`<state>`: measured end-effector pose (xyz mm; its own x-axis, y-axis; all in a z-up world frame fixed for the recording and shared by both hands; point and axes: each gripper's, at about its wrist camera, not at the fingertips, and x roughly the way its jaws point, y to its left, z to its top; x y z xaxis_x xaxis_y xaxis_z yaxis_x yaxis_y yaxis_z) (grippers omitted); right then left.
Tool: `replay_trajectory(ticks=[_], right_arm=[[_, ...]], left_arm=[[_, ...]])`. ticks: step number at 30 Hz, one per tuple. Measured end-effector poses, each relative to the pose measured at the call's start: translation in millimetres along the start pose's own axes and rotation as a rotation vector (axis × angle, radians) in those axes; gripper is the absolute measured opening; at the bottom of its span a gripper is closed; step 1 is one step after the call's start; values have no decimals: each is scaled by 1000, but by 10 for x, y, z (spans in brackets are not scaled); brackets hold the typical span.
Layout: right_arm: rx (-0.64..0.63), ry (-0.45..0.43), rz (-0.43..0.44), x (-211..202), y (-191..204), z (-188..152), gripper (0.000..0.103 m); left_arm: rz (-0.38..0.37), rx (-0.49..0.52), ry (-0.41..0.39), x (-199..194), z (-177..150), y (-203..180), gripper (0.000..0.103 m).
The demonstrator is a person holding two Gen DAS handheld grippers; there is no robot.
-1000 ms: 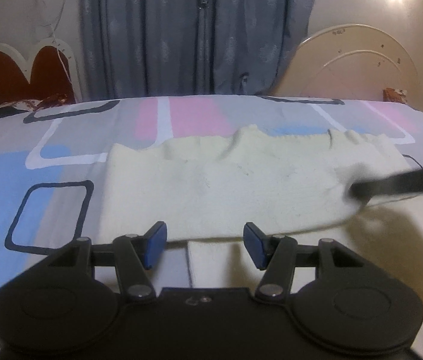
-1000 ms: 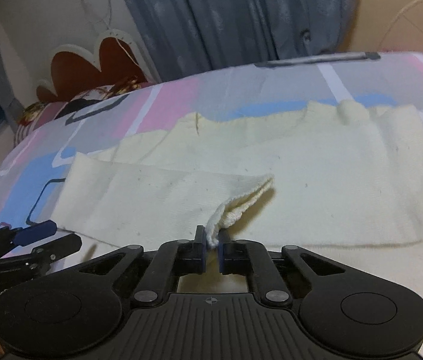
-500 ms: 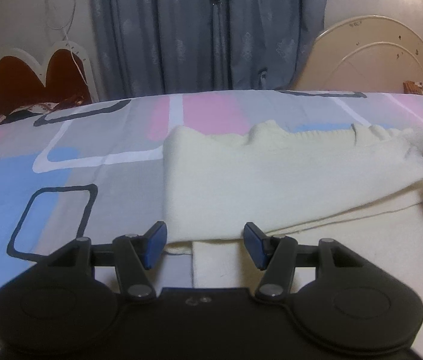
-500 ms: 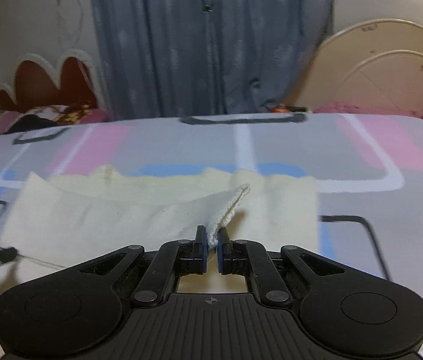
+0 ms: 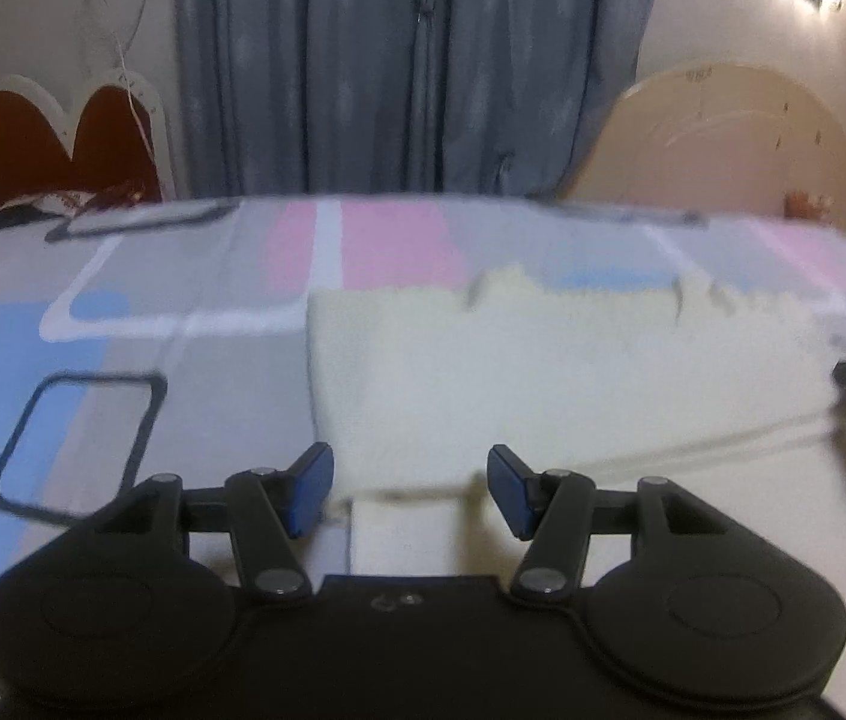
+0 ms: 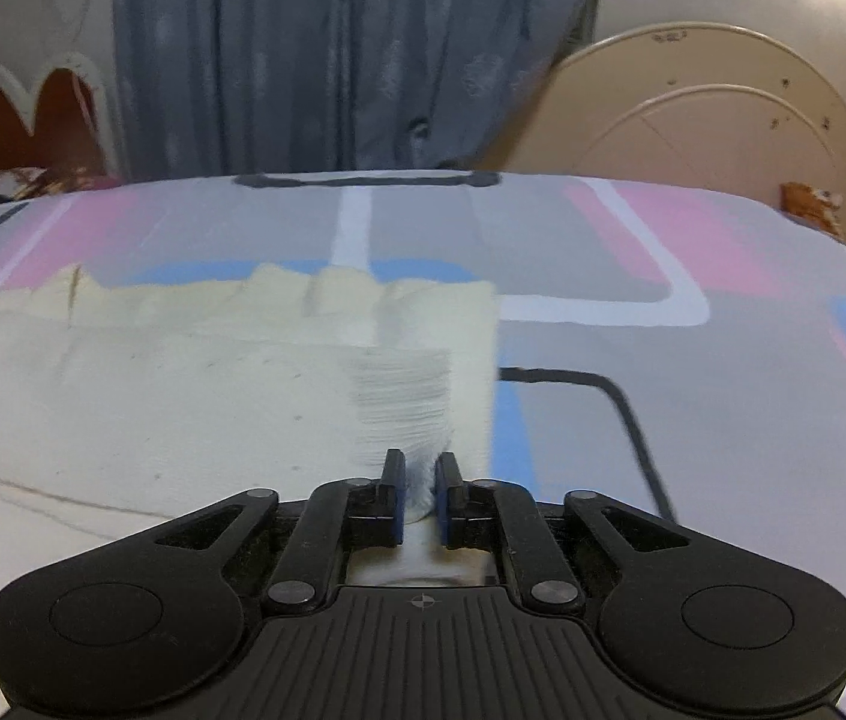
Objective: Fold small clothes
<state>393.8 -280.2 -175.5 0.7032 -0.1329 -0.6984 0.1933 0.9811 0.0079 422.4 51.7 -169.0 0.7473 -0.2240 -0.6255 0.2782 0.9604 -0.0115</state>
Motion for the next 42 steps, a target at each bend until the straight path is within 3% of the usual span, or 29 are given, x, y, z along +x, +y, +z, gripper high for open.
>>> replay_trajectory(ticks=[4,8,12,18,27,32,36,42], right_arm=[[22,-74,47,-149,13,93,10],[-19,-52,125,-84,210,109,10],[-21,6,102,106,228,16,10],[-6,-8,112,83,107,62,10],[-14,12,122,302,154,152,10],[-1,12,116,166,91,187,10],[-17,-13,173,-87,170,105,10],[-47,-9,274,-350,490,-83,10]], left_arm=[[-44,-22,4,115,148,-64,56],[-61,-33,34,327,155,-139,56],[-46,-31,73,494,58,-136,57],[-44,-56,44,451,177,-97,55],[-9,-81,82,833,341,-49,57],[-24,-87,70,586,305,-16,56],[-65,-15,35,249,188,-165,56],[-166,27,60,-58,-38,-516,56]])
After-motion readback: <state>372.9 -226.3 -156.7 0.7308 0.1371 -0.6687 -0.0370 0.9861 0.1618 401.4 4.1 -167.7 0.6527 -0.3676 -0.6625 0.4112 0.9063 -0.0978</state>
